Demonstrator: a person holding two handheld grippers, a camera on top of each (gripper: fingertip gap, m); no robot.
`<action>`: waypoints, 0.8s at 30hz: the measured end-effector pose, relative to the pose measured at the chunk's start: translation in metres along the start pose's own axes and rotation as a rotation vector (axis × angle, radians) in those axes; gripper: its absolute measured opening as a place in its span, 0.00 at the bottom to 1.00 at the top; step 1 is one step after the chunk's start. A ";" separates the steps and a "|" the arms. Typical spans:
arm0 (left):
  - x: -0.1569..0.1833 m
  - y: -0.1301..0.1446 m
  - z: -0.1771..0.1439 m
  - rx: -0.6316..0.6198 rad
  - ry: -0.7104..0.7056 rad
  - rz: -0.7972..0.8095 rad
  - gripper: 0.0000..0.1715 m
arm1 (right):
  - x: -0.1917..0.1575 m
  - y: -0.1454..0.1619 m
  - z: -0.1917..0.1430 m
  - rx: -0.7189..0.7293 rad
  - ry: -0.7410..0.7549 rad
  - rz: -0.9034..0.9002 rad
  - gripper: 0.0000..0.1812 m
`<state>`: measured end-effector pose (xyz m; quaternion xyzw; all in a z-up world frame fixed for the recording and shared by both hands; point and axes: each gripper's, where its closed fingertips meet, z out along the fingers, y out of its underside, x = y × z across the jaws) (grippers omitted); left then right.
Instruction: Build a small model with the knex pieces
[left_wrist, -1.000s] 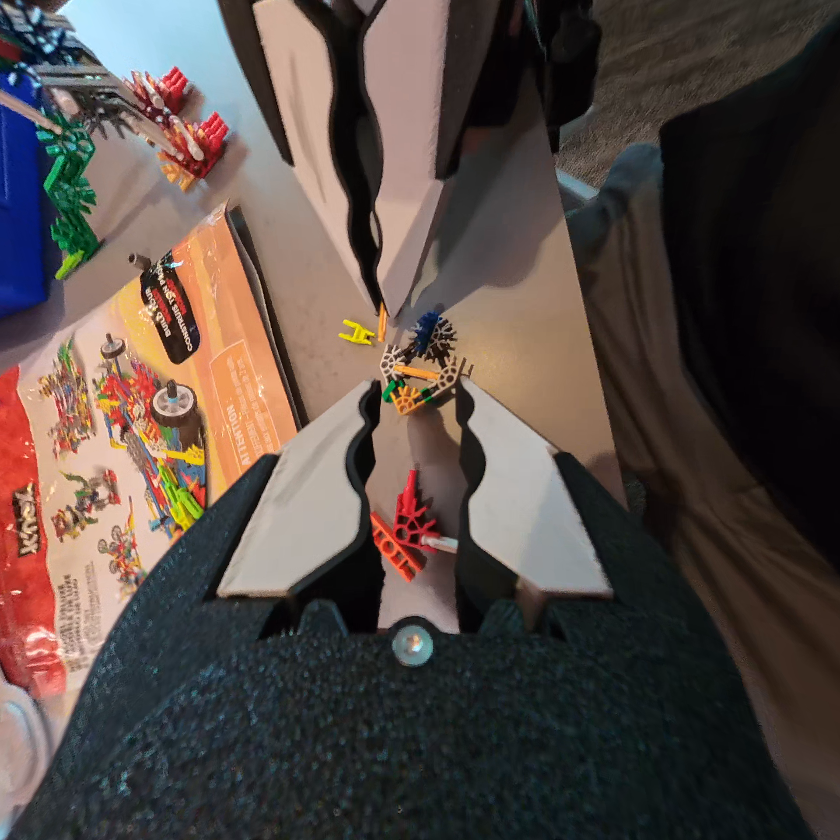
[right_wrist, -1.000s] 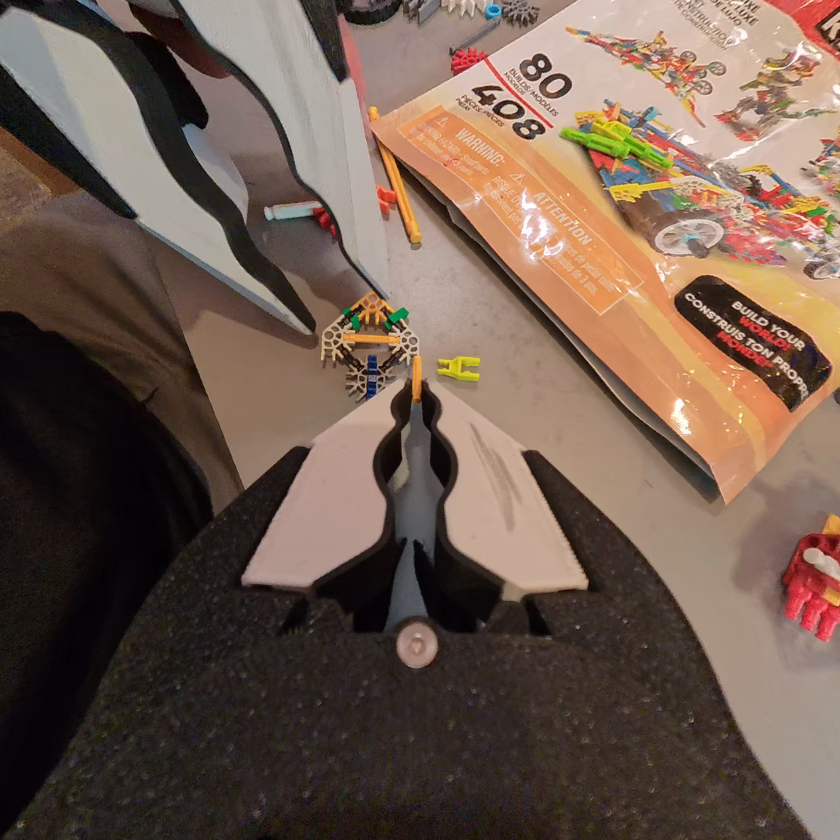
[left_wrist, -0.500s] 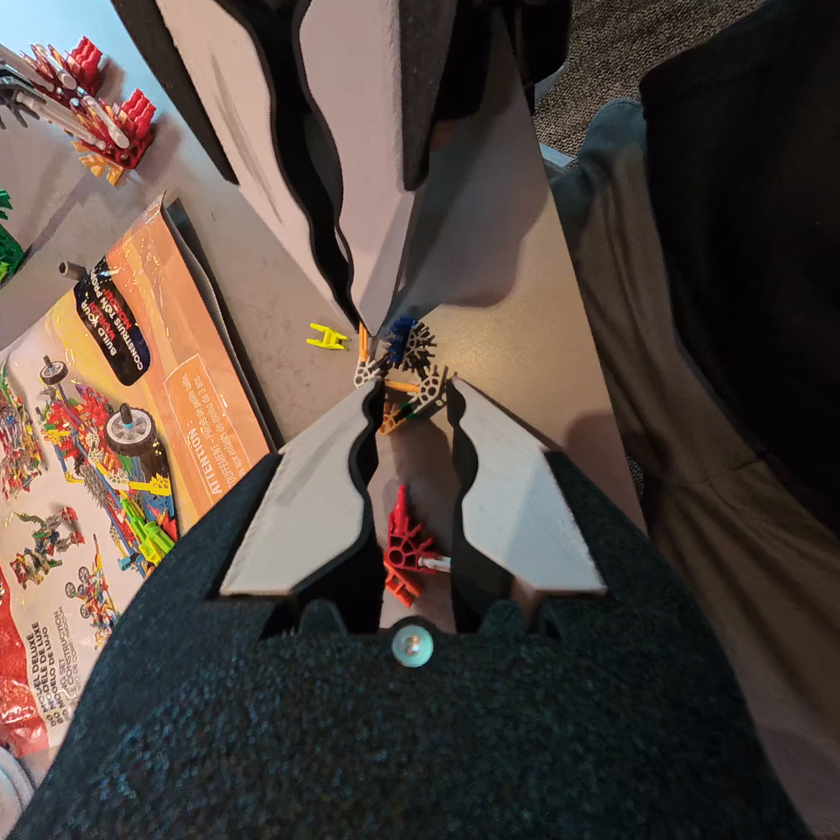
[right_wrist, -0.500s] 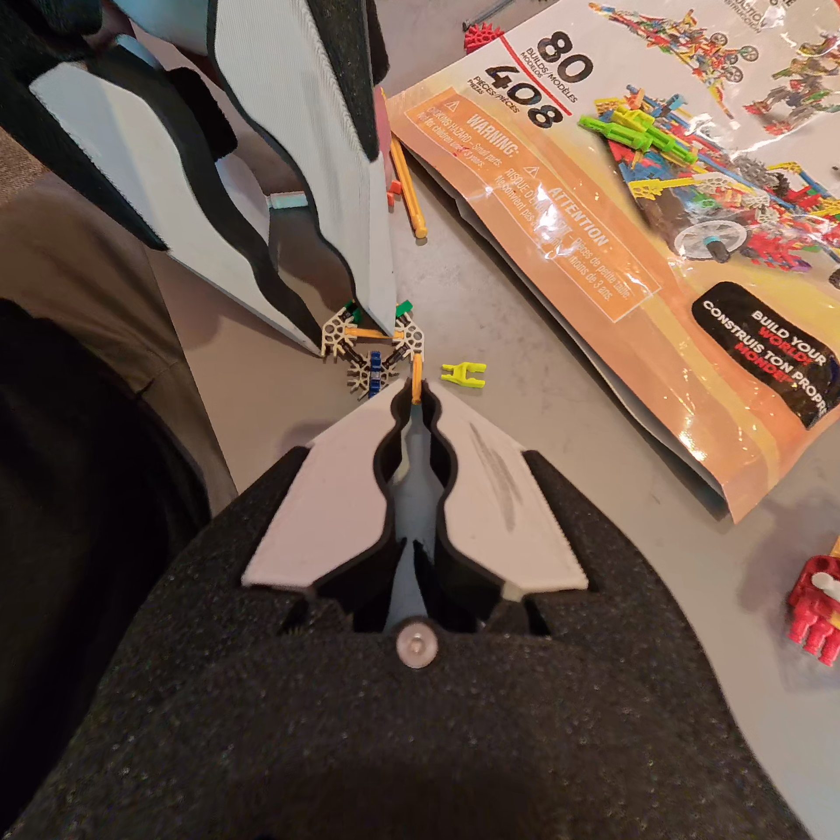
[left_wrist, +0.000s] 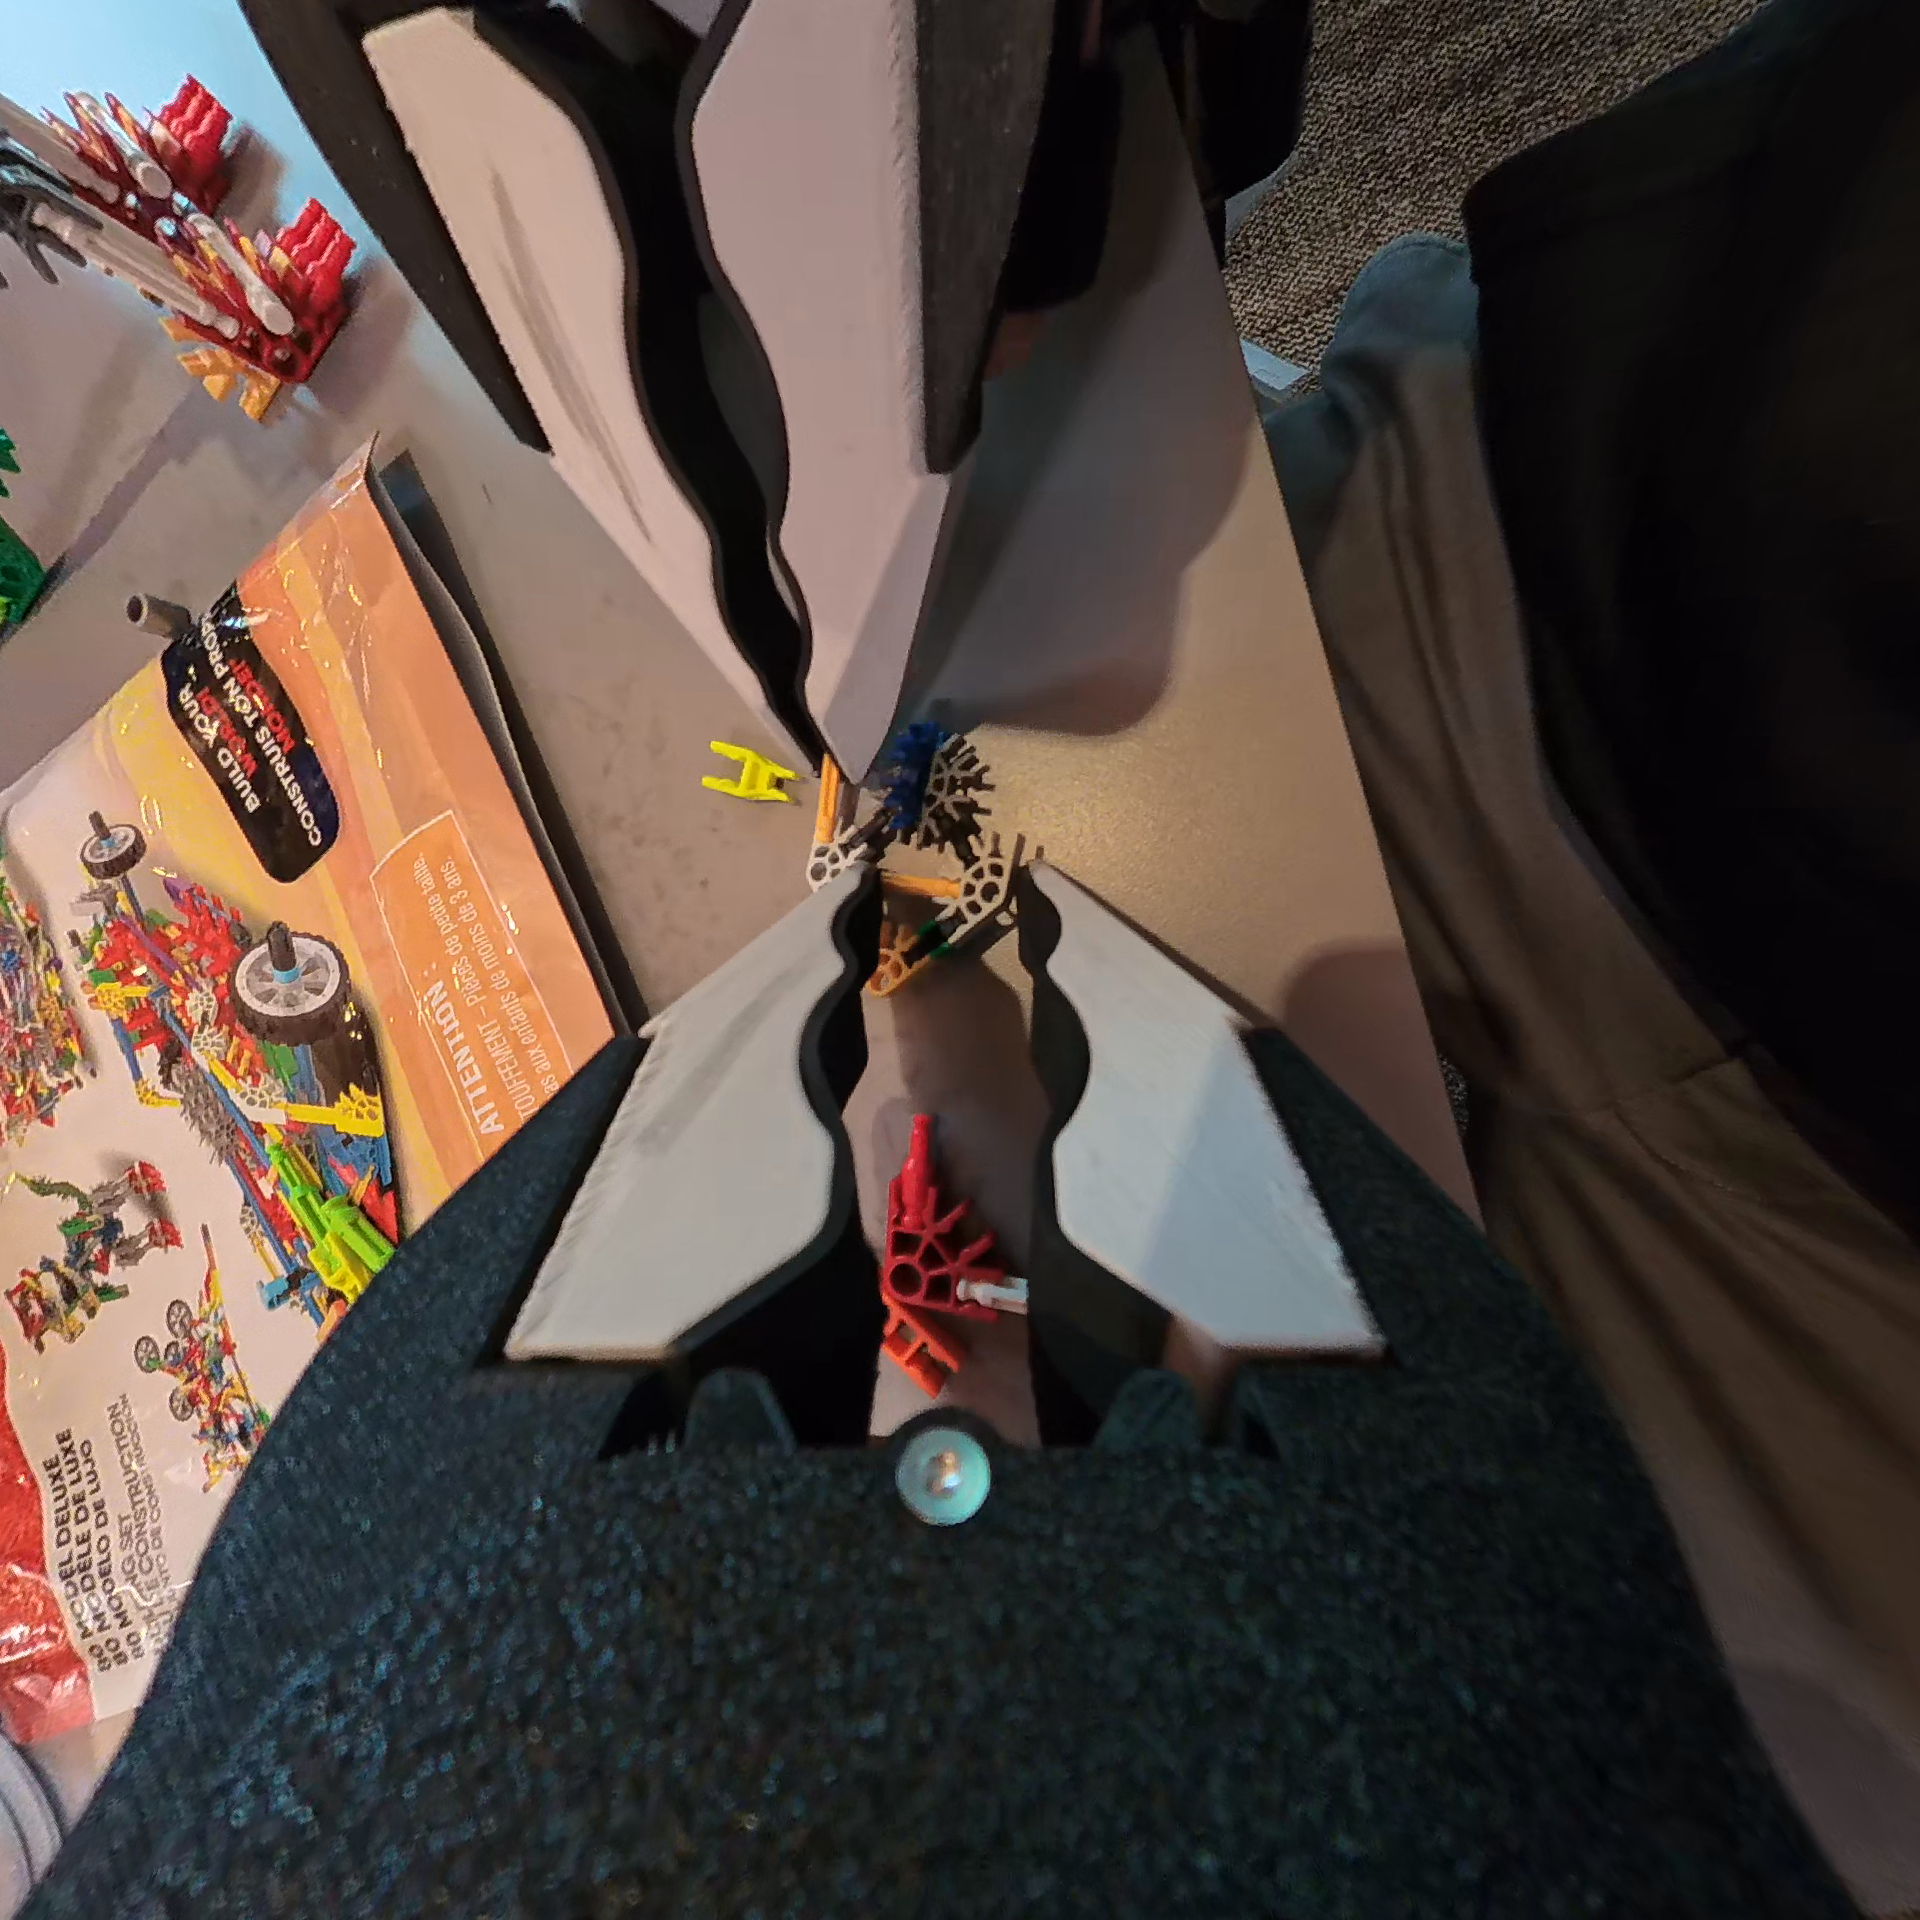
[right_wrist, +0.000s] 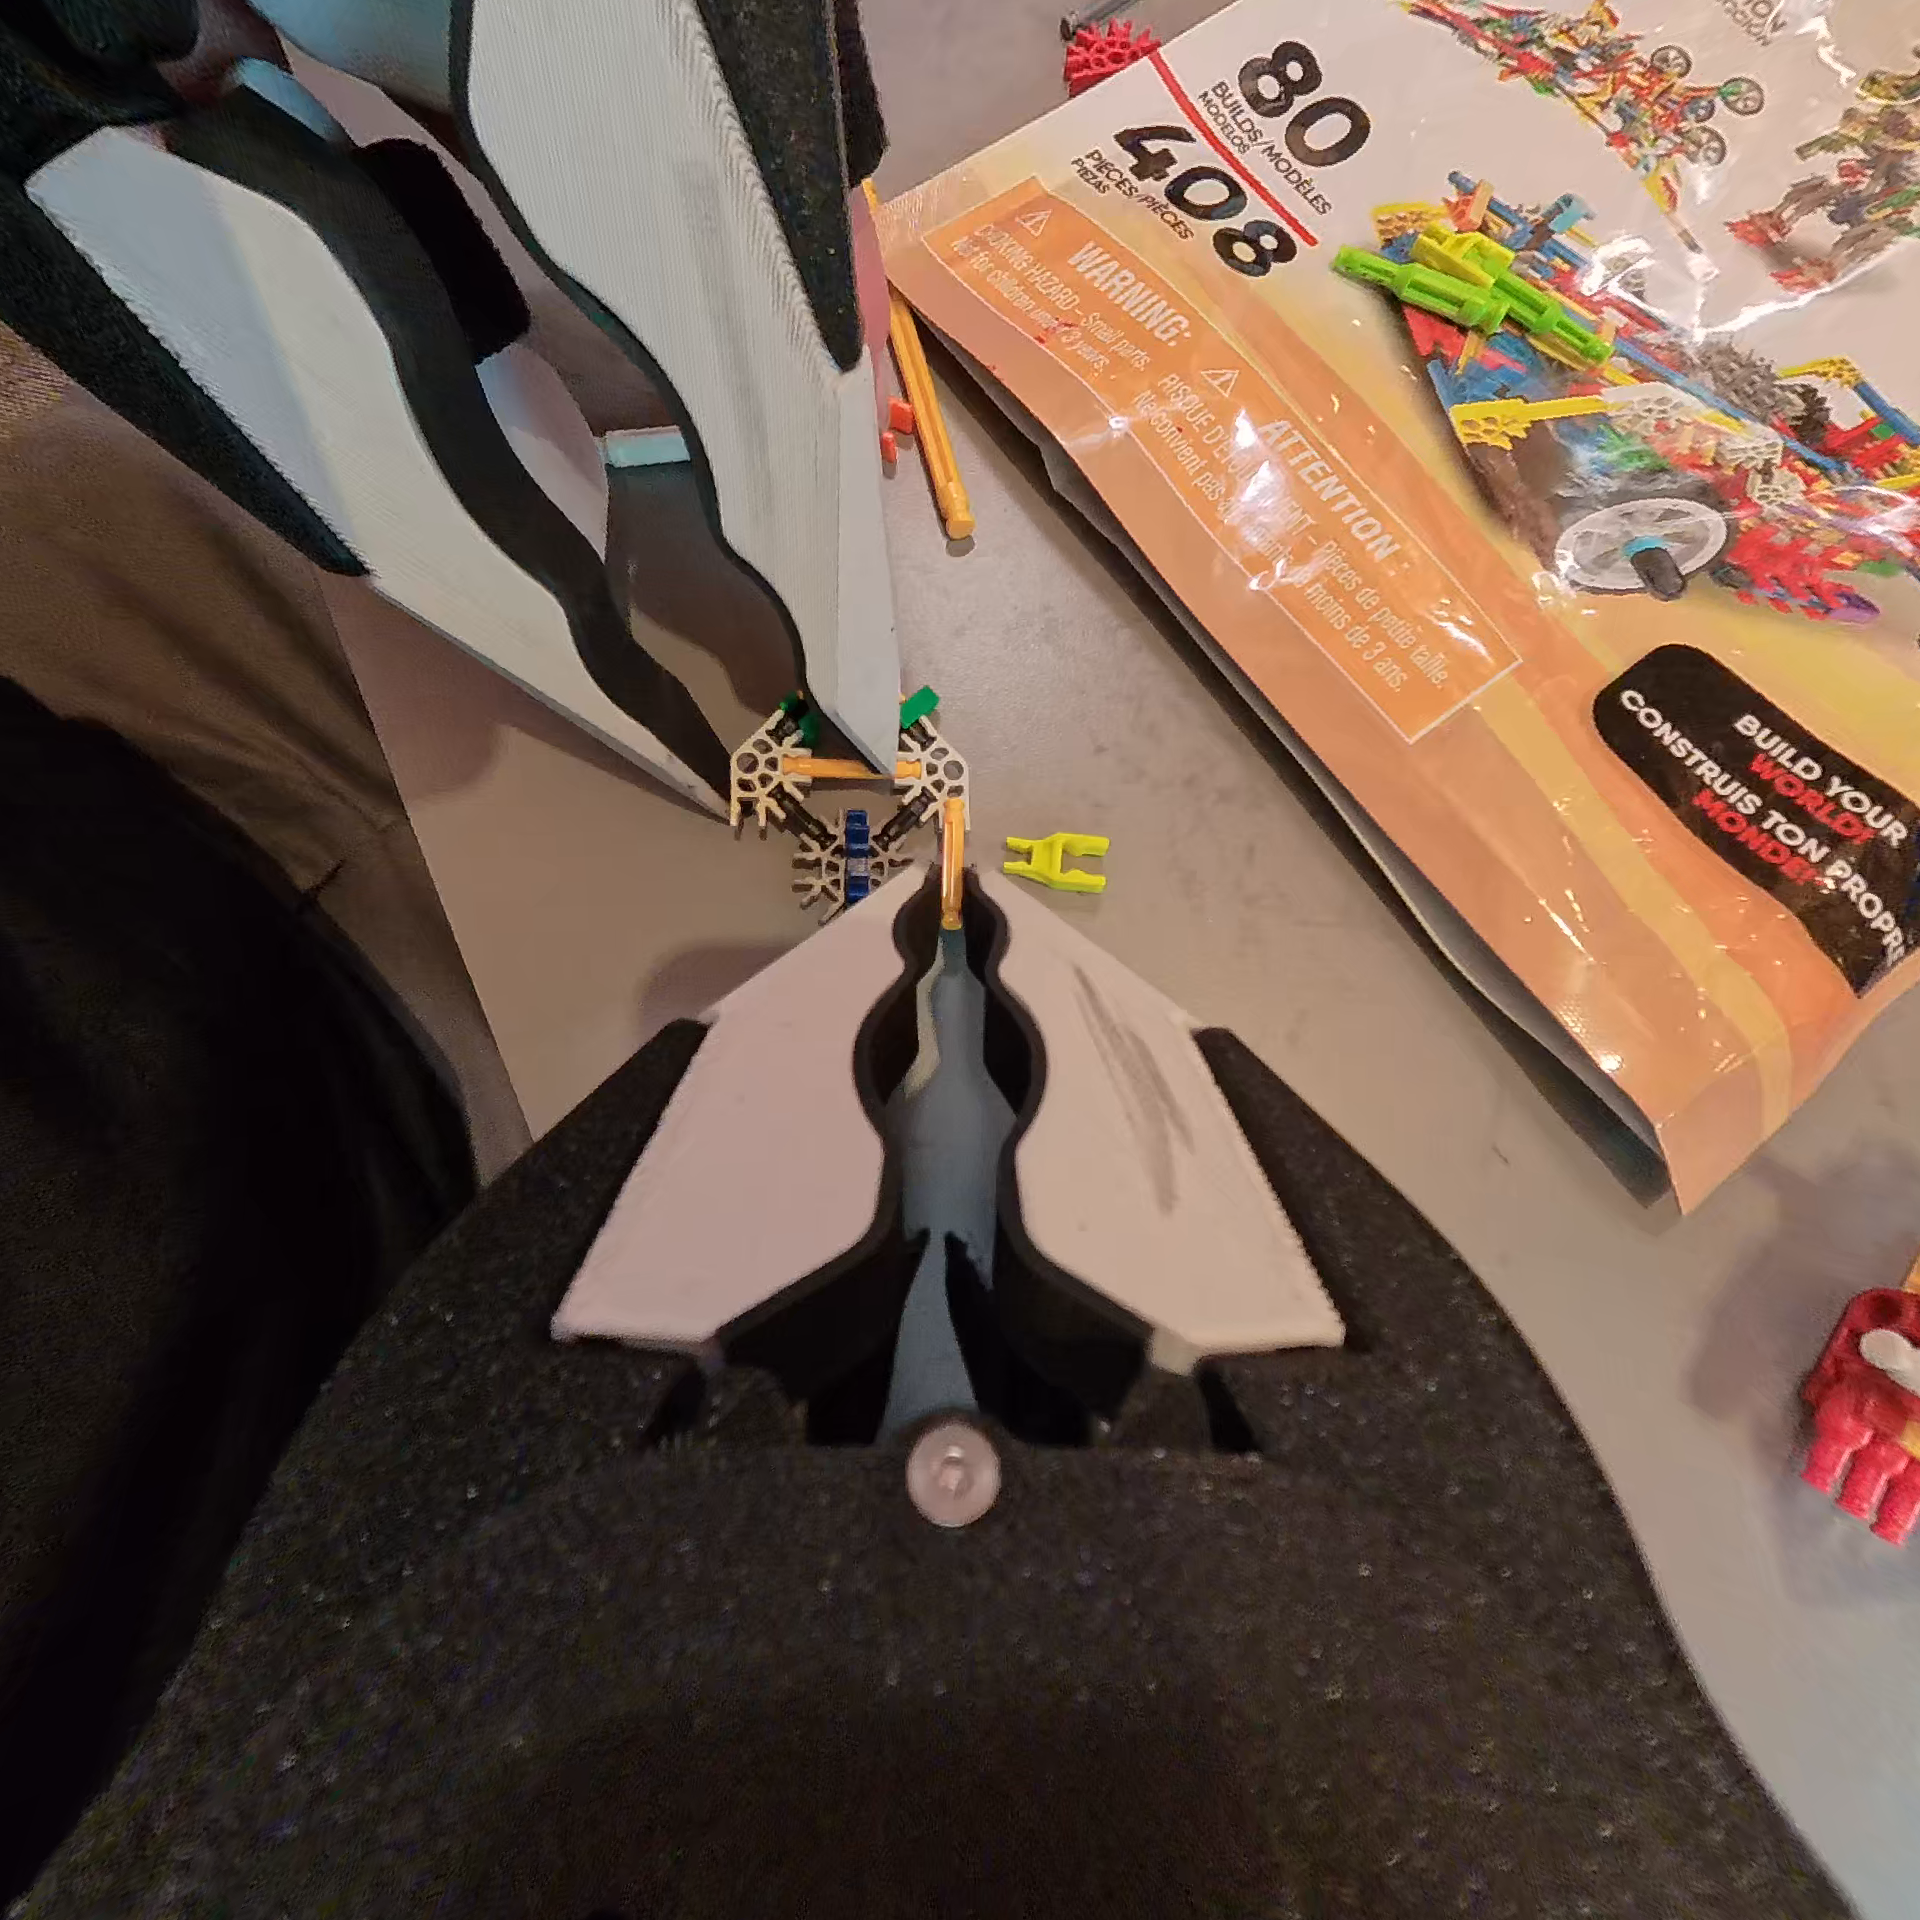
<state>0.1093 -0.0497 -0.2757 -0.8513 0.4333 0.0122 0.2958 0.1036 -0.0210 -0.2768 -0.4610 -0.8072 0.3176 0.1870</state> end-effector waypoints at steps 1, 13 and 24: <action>0.000 0.000 0.000 0.000 0.000 0.000 0.13 | 0.000 0.000 0.000 0.000 -0.003 0.000 0.00; 0.000 0.000 0.000 0.002 0.003 0.003 0.13 | 0.004 -0.010 -0.006 0.049 -0.012 -0.003 0.00; 0.000 0.000 0.000 0.003 0.002 0.000 0.13 | 0.001 -0.012 0.007 -0.006 -0.043 -0.047 0.00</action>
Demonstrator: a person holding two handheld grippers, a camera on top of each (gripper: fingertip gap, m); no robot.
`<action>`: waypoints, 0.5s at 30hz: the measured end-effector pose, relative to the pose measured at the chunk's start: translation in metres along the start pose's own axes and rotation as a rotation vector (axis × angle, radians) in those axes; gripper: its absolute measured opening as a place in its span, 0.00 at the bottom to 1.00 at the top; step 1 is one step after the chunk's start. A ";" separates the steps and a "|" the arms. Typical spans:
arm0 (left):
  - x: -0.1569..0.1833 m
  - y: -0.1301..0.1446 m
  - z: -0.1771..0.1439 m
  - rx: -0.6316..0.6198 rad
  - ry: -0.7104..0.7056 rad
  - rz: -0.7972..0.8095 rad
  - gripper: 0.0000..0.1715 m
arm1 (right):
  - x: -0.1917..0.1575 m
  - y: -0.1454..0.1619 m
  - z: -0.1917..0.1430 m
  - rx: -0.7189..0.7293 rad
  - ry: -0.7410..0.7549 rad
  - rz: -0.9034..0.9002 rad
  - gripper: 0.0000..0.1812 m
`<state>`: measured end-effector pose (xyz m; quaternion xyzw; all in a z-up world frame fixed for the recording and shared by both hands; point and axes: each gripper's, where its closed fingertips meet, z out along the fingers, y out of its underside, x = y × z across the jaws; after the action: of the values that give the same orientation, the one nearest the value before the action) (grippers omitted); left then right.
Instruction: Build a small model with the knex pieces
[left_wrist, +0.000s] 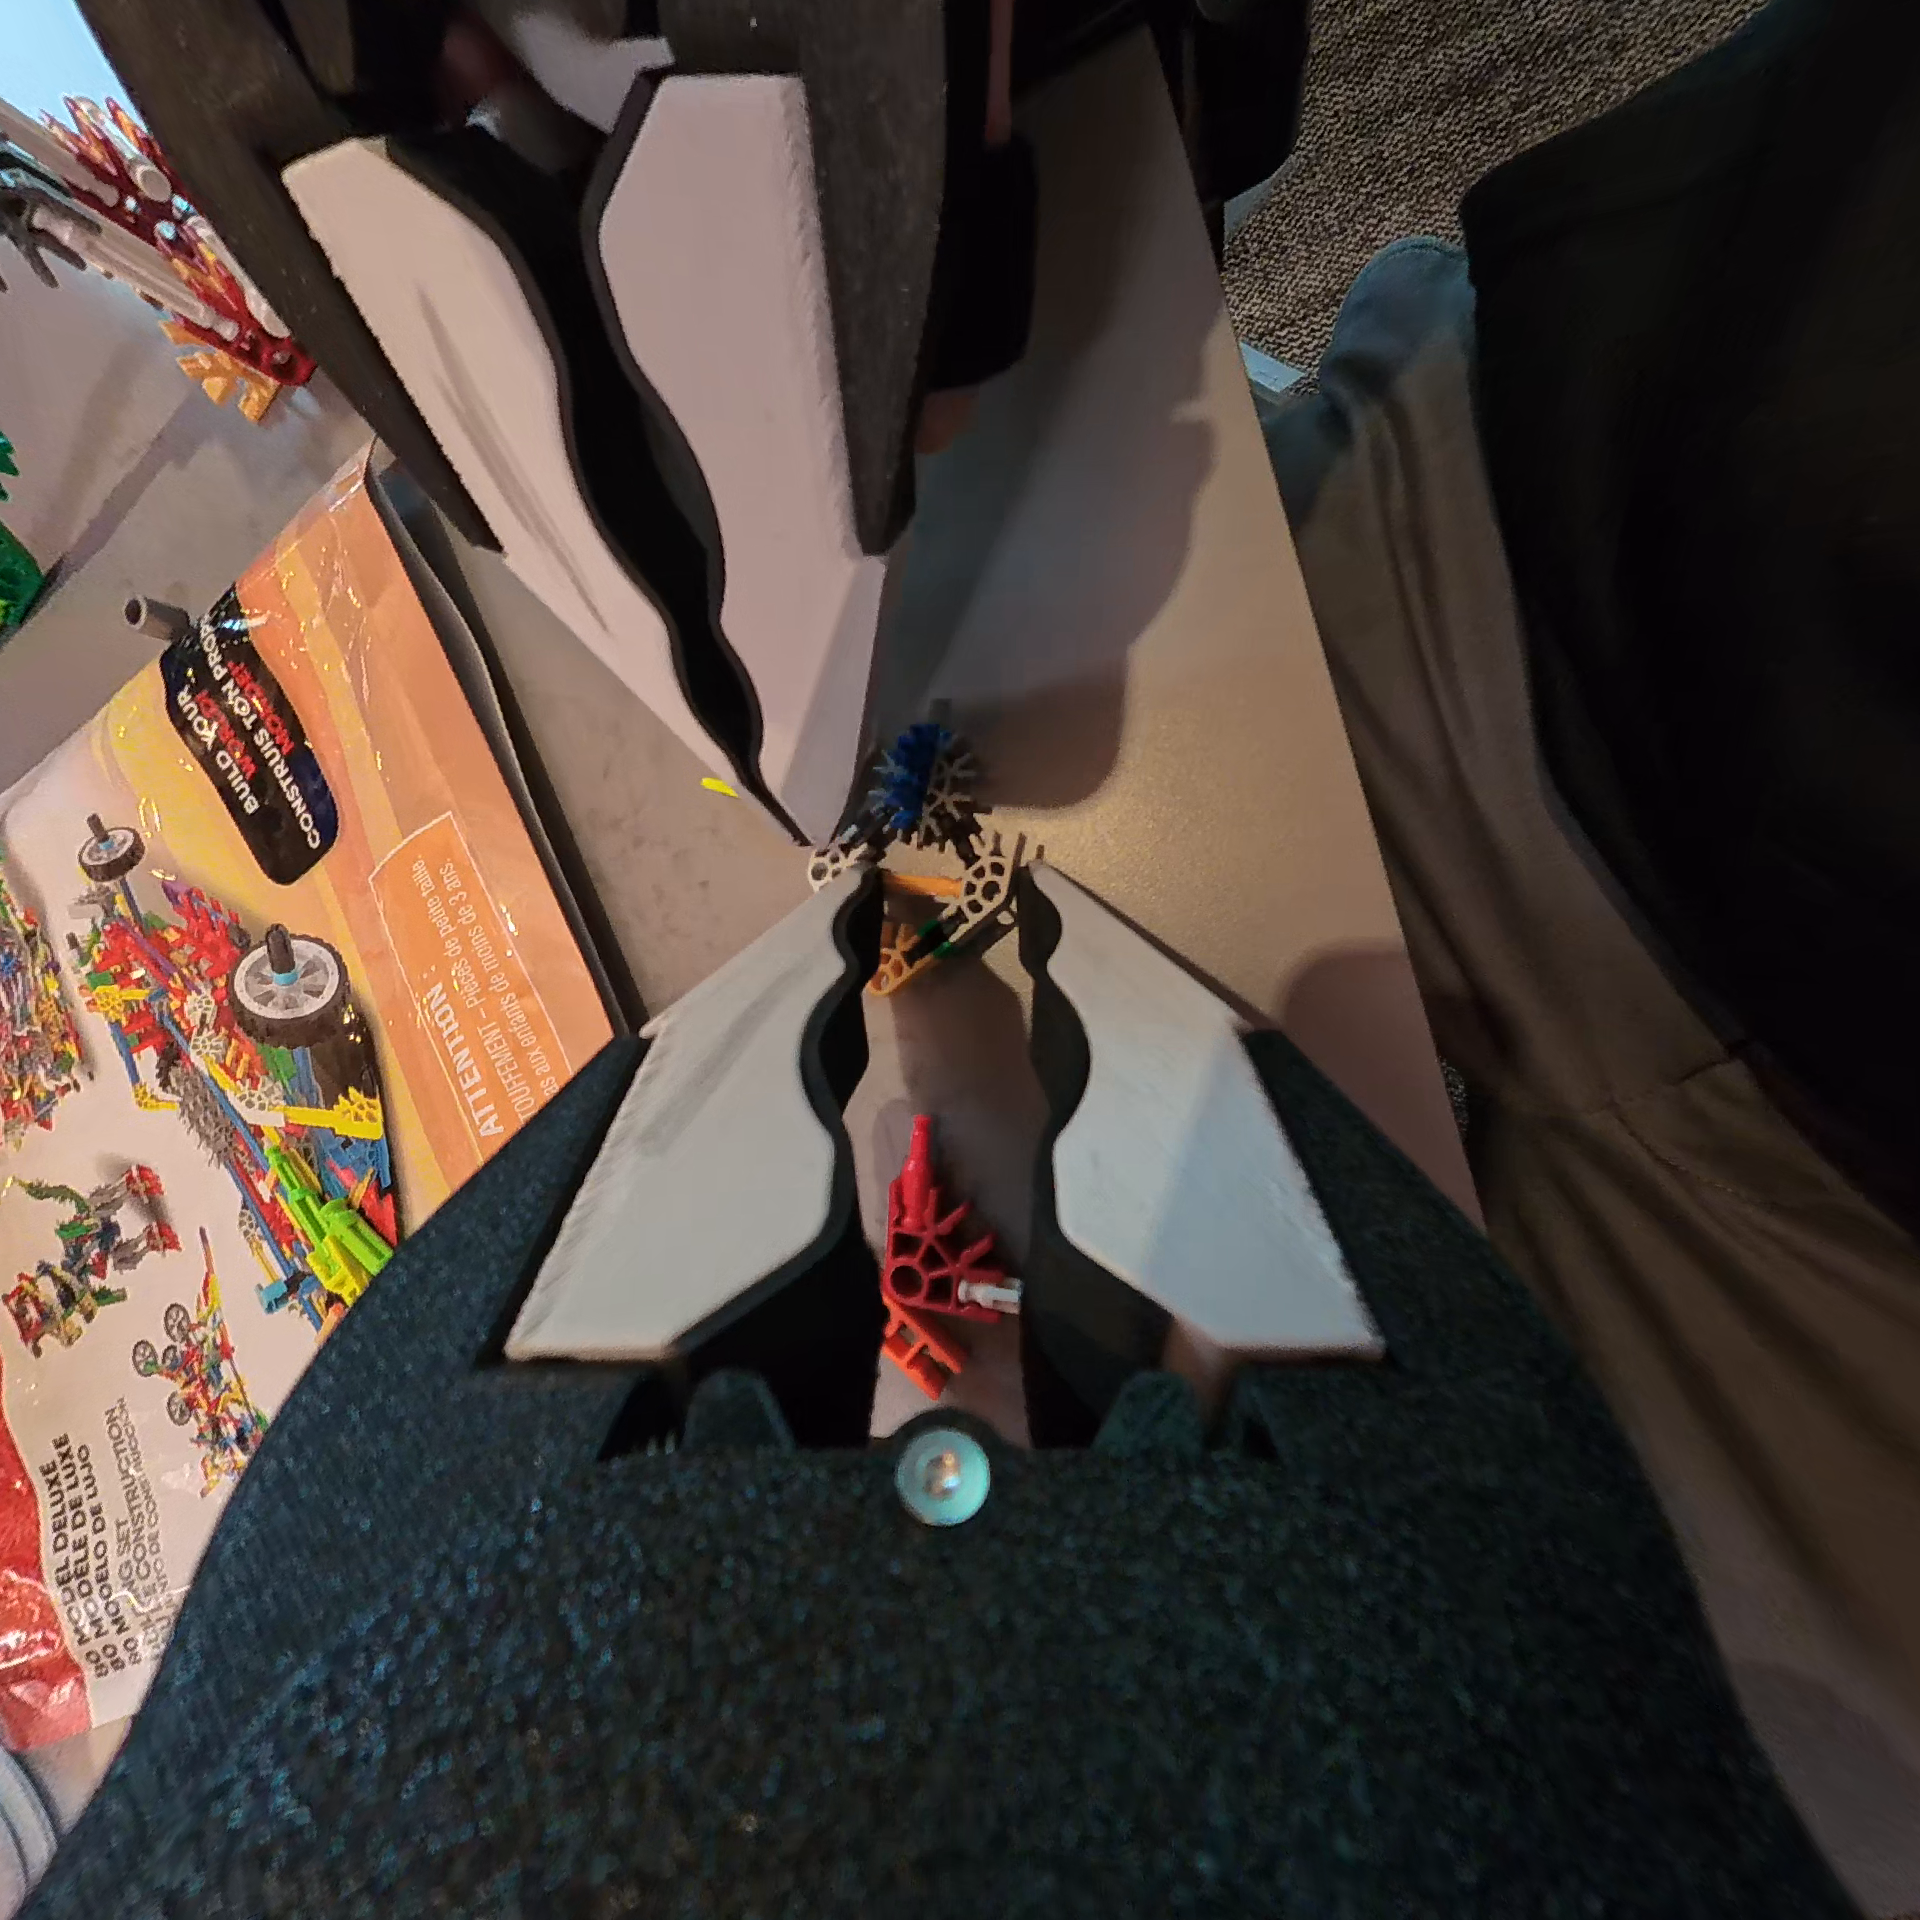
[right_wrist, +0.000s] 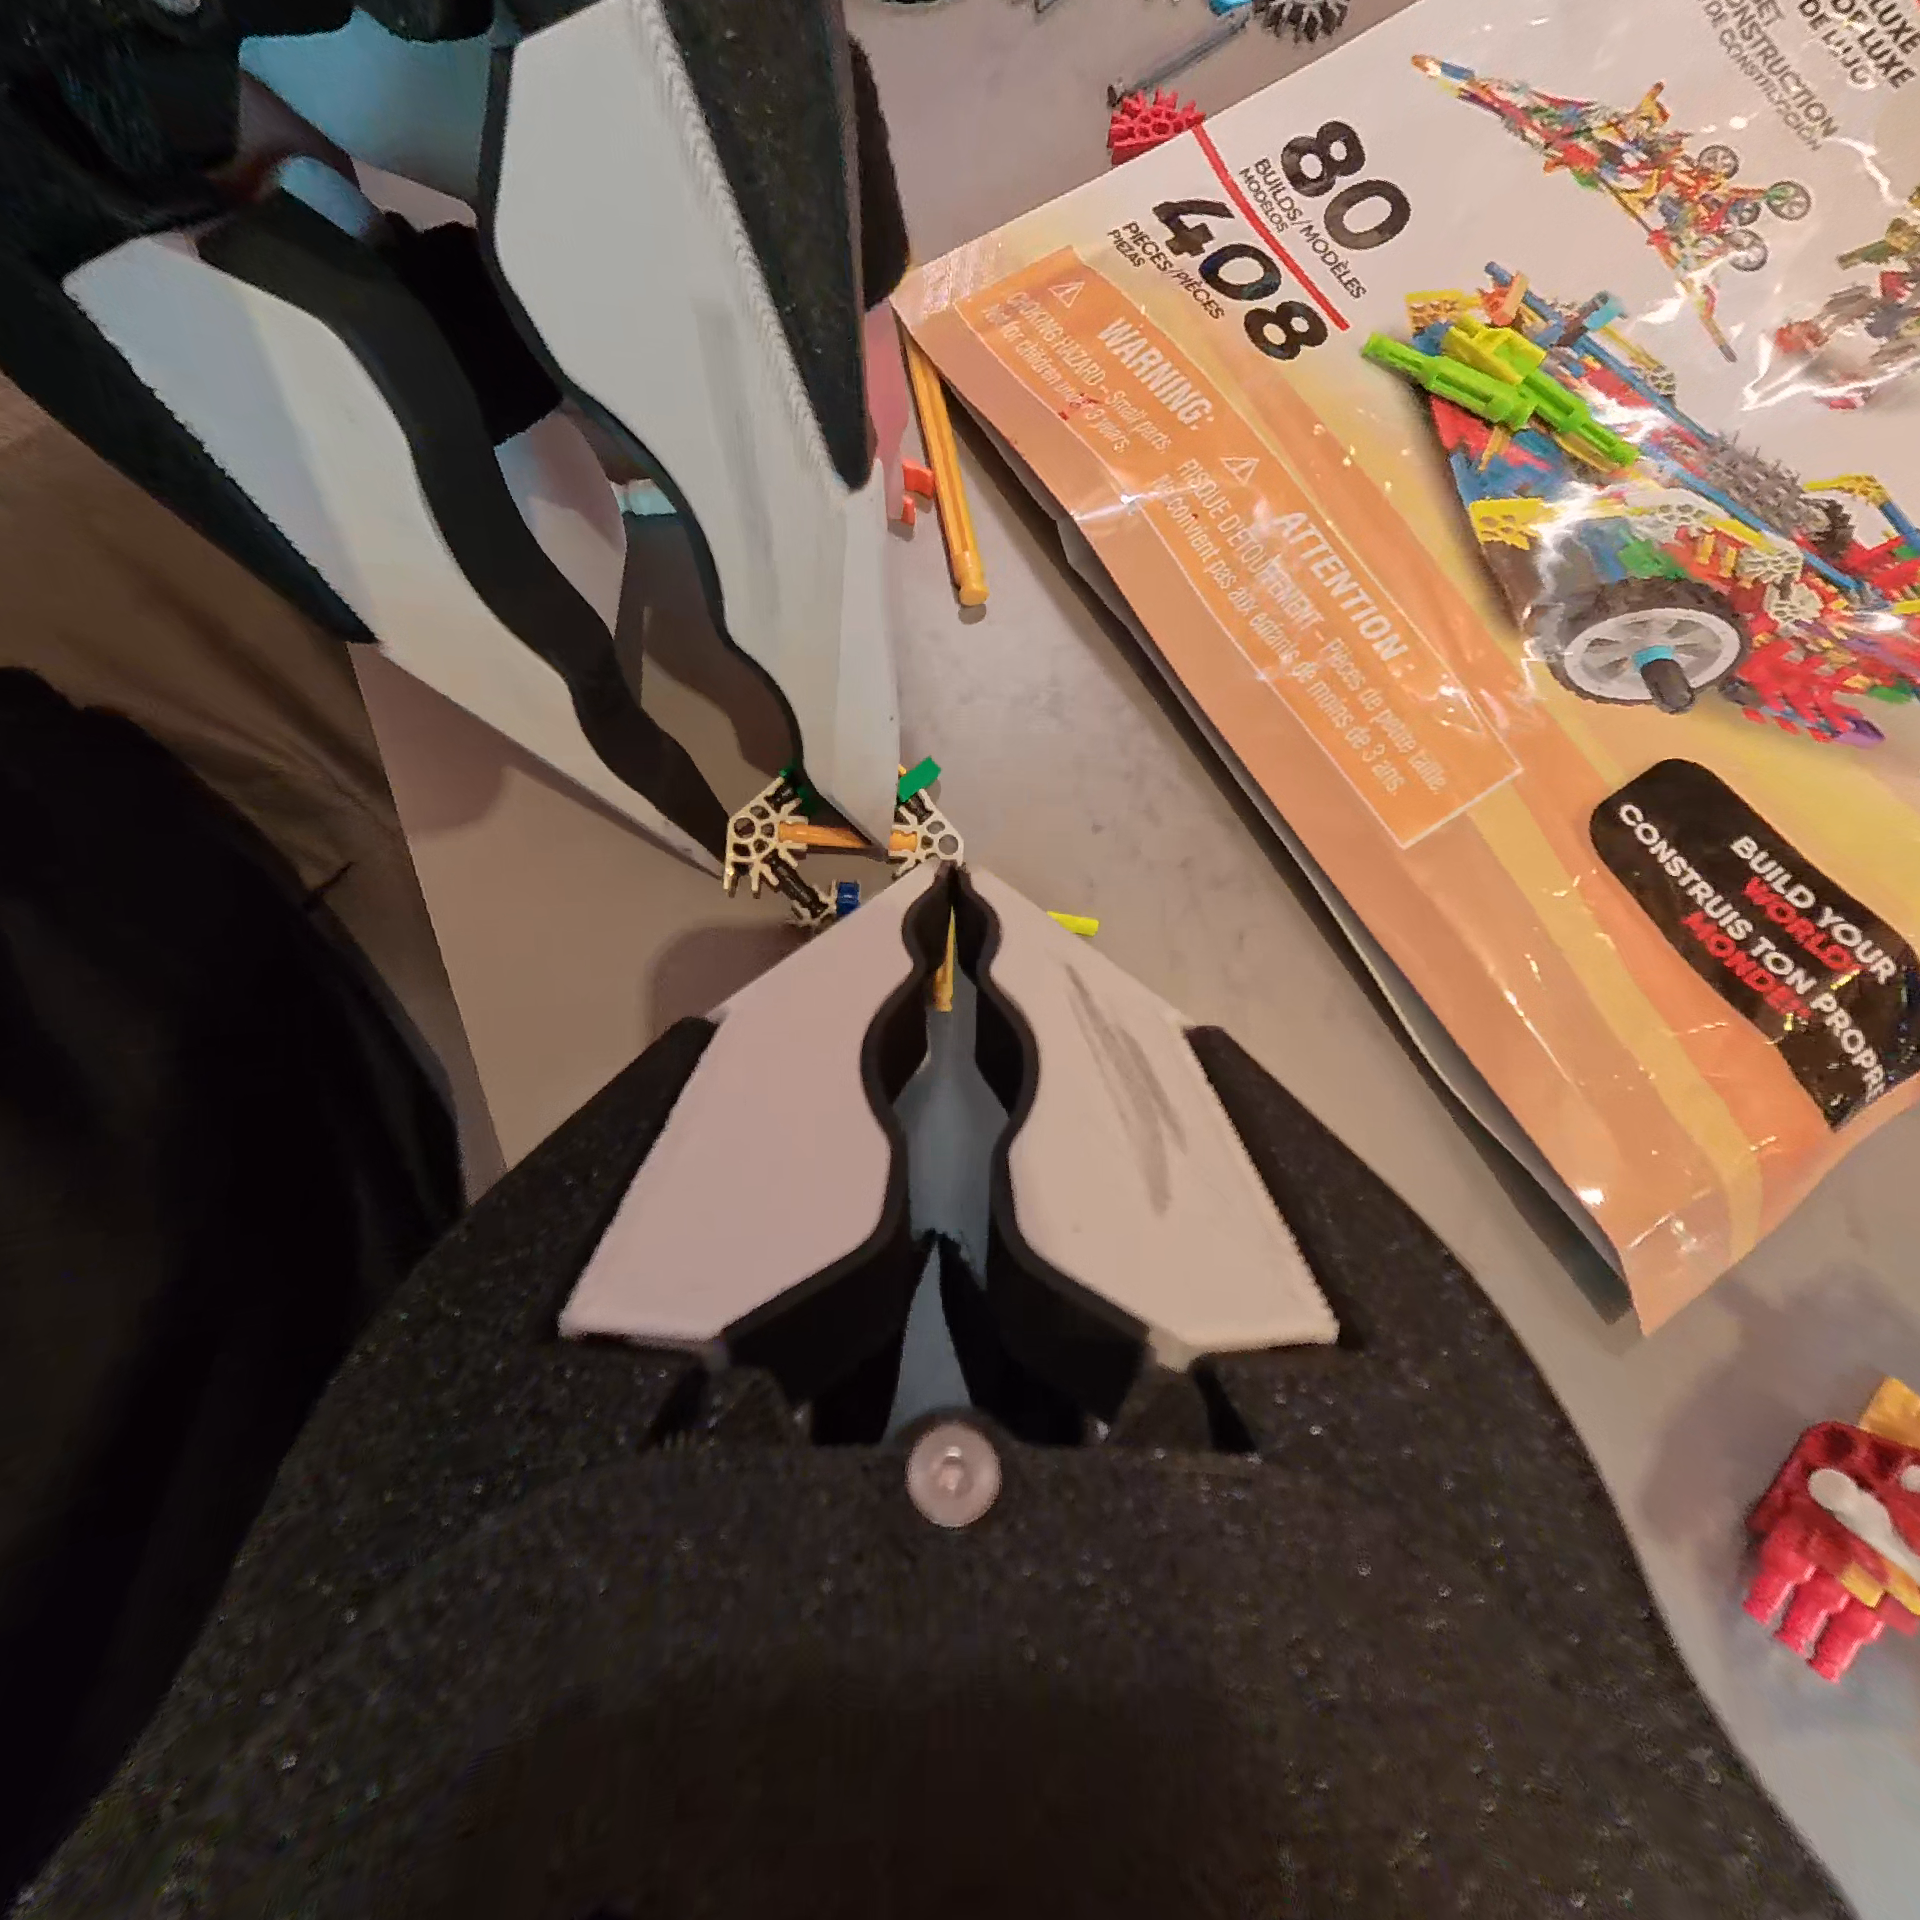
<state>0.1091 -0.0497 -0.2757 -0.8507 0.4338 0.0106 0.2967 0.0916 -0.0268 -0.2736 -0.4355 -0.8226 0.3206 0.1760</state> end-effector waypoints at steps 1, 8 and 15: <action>0.000 0.000 0.000 0.002 0.001 -0.001 0.13 | 0.000 0.000 0.000 -0.007 0.000 0.000 0.00; 0.000 0.000 0.000 0.002 0.001 -0.002 0.13 | -0.002 0.002 0.001 -0.005 -0.057 0.032 0.00; 0.000 0.000 0.000 0.004 0.003 -0.007 0.13 | -0.003 0.004 0.001 -0.079 -0.085 -0.034 0.00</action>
<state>0.1093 -0.0499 -0.2760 -0.8516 0.4314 0.0077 0.2977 0.0948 -0.0281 -0.2771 -0.4139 -0.8486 0.3032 0.1290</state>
